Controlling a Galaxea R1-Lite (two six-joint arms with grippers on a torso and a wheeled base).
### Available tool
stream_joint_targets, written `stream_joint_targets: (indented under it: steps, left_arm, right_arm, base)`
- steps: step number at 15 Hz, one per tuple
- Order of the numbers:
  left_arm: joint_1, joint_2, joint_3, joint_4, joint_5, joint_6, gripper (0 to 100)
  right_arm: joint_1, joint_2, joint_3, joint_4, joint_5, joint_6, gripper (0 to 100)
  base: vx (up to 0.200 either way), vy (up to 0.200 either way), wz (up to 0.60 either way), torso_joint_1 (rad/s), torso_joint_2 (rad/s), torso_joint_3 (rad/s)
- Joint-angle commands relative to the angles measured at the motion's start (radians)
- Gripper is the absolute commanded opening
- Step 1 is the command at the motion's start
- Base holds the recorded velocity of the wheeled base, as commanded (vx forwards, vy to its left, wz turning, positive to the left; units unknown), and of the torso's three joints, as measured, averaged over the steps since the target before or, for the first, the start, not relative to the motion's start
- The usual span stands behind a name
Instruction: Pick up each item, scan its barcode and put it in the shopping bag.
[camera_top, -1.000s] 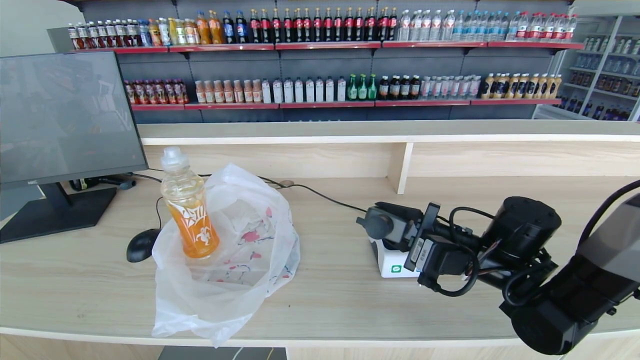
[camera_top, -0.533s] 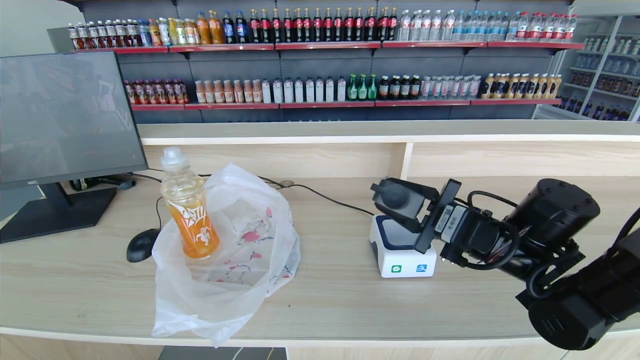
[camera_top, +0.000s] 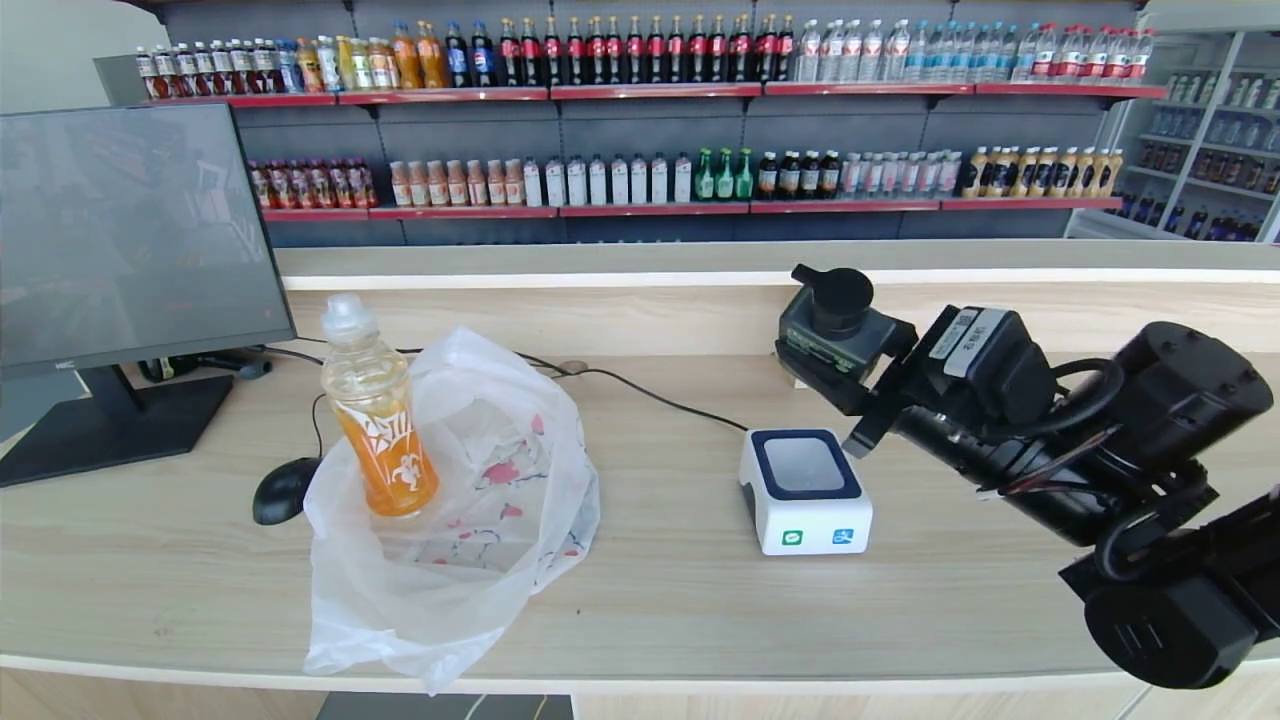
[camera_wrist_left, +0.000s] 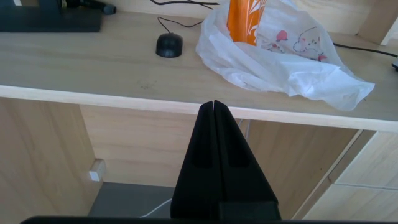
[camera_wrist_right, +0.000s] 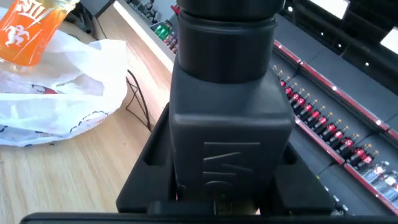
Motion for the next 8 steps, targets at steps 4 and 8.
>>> stream_joint_targets:
  steps: [4, 8]
  left_arm:
    - [0.000, 0.000, 0.000, 0.000, 0.000, 0.001, 0]
    - [0.000, 0.000, 0.000, 0.000, 0.000, 0.002, 0]
  right_arm:
    - [0.041, -0.048, 0.017, -0.001, -0.197, 0.323, 0]
    - [0.070, -0.047, 0.034, -0.001, -0.400, 0.429, 0]
  base:
    - [0.000, 0.000, 0.00, 0.000, 0.00, 0.000]
    - [0.000, 0.000, 0.00, 0.000, 0.00, 0.000]
